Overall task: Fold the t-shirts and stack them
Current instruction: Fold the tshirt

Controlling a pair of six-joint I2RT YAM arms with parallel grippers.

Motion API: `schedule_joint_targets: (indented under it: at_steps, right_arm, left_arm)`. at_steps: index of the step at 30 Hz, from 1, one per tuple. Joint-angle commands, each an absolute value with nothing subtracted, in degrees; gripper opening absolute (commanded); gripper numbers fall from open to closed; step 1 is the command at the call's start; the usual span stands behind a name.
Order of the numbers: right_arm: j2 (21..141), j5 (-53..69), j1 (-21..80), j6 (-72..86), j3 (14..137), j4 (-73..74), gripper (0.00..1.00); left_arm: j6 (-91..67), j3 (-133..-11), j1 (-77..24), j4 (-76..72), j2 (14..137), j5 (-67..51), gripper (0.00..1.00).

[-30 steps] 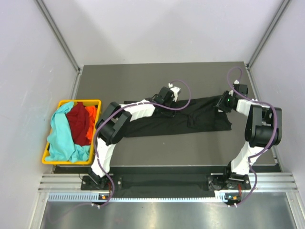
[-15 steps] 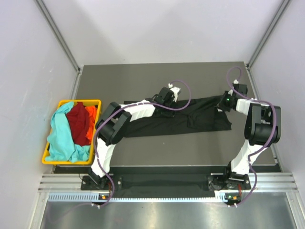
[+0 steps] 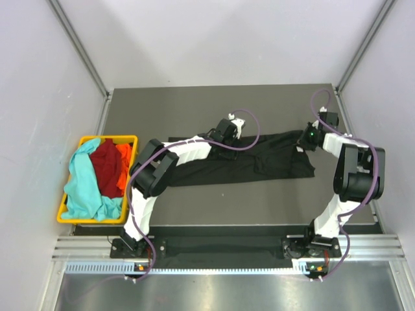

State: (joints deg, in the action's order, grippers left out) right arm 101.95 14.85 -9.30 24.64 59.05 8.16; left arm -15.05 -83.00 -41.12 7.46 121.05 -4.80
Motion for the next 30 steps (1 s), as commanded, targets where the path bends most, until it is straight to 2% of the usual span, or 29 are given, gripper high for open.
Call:
schedule_joint_targets:
  at_steps: [1,17,30]
  right_arm:
    - [98.9,13.5,-10.0,23.6,60.7,8.4,0.0]
    - [96.9,8.5,-10.1,23.8,56.9,8.1,0.0]
    - [99.1,8.0,-10.0,23.8,58.9,9.1,0.0]
  left_arm:
    - [-15.0,-83.4,-41.1,10.1,118.7,-3.3,0.0]
    - [-15.1,-82.6,-41.1,10.8,118.7,-1.7,0.0]
    - [-14.6,-83.9,-41.1,14.1,118.0,1.5,0.0]
